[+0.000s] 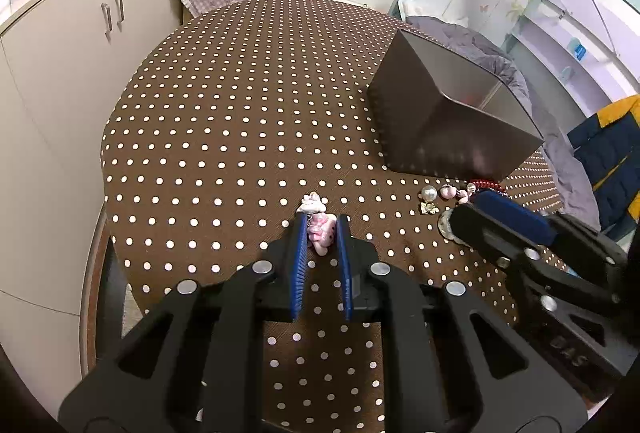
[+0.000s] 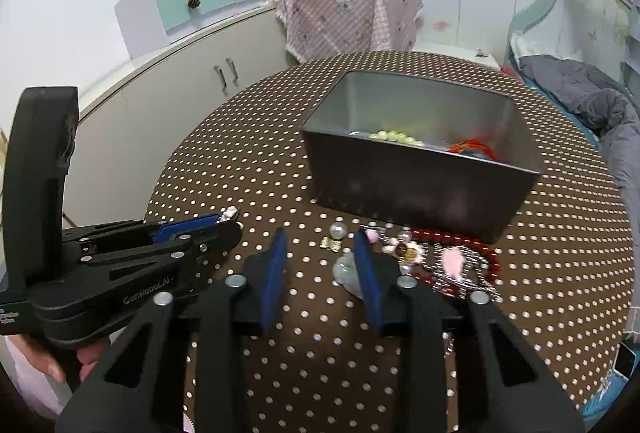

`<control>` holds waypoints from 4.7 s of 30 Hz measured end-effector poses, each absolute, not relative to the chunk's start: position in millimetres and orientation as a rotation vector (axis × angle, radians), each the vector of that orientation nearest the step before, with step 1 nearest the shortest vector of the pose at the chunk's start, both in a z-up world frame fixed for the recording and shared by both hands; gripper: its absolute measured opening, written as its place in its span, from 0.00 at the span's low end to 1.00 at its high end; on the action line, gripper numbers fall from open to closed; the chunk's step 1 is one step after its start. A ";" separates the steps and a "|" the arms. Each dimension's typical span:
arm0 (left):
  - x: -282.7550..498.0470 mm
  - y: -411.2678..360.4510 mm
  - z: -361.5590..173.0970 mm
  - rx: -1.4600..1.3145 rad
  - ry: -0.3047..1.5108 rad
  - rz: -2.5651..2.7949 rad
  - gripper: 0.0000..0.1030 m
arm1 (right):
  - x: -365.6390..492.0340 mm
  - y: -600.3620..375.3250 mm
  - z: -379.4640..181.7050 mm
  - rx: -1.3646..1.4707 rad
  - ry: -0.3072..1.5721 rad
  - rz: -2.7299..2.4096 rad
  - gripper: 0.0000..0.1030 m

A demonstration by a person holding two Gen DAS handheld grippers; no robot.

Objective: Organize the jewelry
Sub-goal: 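Close the left tool on the pink charm while the right tool grasps a pearl charm, then carry both charms over the grey box and lower them inside, then open both tools and pull them back from the box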

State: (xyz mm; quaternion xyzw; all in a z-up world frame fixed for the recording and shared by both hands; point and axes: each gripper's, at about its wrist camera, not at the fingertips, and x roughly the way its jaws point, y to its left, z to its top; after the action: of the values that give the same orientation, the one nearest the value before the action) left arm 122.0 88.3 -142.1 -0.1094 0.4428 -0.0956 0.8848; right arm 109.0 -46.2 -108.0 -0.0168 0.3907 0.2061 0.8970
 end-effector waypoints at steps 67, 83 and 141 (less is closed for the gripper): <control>130.3 20.2 -86.2 -0.115 0.677 -0.403 0.14 | 131.9 -116.5 -62.6 0.184 0.718 0.384 0.09; 161.9 5.4 -81.3 -0.100 0.641 -0.398 0.14 | 156.7 -124.0 -62.1 0.153 0.694 0.329 0.09; 134.8 21.2 -79.5 -0.101 0.653 -0.270 0.63 | 121.5 -149.3 -60.2 0.150 0.675 0.186 0.61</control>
State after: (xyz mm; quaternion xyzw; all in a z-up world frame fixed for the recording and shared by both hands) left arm 134.8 21.2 -79.5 -0.0493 0.3197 -0.1322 0.9369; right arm 121.5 -149.3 -60.2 0.0734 0.3303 0.0909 0.9366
